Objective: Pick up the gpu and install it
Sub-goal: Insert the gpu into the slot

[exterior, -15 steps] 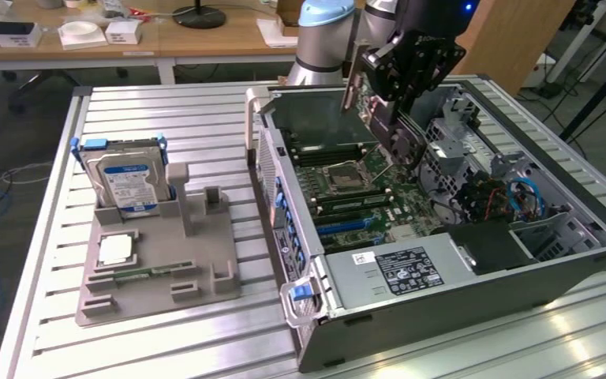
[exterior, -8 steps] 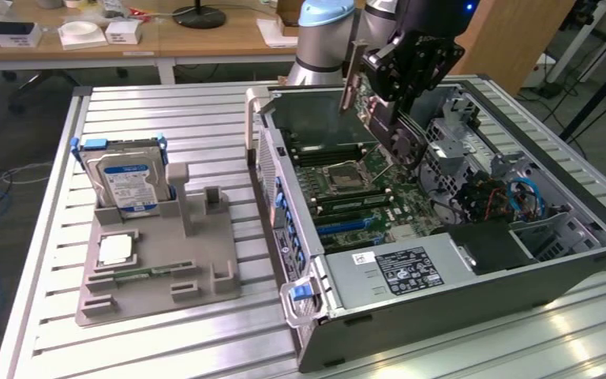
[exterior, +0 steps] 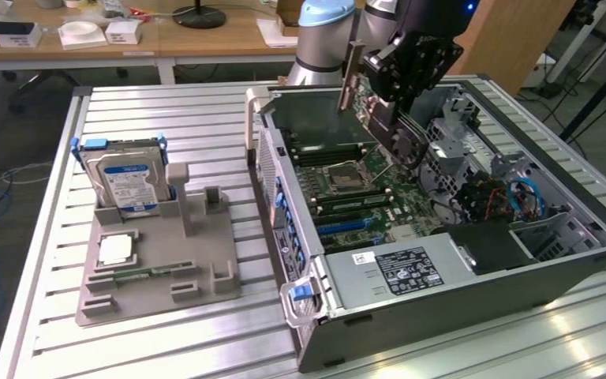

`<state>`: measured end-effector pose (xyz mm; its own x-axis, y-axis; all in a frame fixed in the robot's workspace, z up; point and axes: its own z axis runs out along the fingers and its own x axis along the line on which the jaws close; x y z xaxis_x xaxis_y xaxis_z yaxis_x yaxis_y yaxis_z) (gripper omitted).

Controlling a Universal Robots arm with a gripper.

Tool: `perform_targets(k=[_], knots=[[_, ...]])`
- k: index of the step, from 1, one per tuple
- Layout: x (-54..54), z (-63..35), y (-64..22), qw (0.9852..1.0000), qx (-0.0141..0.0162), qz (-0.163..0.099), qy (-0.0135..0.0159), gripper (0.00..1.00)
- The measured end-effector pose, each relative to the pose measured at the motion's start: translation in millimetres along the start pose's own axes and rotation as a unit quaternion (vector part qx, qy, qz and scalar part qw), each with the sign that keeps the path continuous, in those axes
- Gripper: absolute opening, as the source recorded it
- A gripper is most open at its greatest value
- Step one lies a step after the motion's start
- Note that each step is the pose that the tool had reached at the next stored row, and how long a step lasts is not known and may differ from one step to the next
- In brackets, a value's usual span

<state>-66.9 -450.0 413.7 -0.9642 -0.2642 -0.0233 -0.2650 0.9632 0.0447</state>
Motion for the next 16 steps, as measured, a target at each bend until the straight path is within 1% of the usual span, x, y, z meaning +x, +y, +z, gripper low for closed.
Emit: perform_targets(k=[8,16], knots=[[0.0,0.0,0.0,0.9998,-0.0005,-0.020,0.0009,0.26],[0.0,0.0,0.0,0.9992,-0.0010,-0.041,0.0019,0.26]])
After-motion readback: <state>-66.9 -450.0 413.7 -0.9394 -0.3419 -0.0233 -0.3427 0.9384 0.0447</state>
